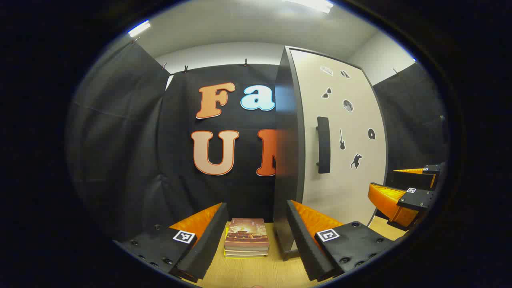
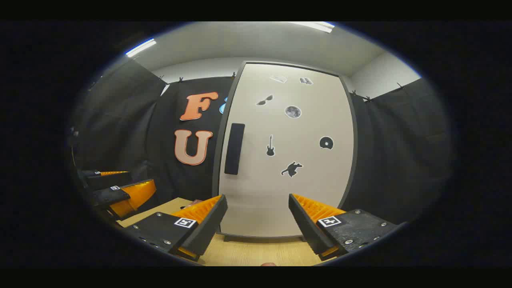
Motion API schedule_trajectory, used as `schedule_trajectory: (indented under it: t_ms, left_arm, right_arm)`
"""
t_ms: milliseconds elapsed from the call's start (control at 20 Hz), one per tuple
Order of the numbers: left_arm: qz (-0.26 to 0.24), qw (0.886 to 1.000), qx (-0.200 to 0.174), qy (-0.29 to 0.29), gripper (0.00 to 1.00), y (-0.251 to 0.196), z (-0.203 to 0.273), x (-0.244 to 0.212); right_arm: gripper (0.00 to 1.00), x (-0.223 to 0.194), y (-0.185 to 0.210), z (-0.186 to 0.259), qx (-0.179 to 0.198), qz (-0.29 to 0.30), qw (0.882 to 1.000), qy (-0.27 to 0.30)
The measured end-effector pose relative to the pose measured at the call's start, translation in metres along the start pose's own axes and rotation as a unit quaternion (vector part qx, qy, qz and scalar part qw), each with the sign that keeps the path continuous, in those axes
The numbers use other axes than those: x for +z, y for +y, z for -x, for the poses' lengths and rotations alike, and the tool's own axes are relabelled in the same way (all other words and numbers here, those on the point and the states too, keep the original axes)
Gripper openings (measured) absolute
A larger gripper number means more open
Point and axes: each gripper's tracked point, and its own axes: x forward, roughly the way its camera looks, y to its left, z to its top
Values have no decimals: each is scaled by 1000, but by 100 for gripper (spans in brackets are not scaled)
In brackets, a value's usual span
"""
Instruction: Open the cabinet door with the right hand, grasp the bottle in the cabinet with the left hand and place it on the coaster, then close the cabinet door with the right hand.
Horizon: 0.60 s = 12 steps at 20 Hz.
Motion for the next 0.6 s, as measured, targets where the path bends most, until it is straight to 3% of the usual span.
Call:
schedule_trajectory:
  t_ms: [600]
  left_arm:
    - [-7,1000,8,11,94,12,-11,-6]
  right_arm:
    - [95,-3,13,-24,17,-18,1000,14]
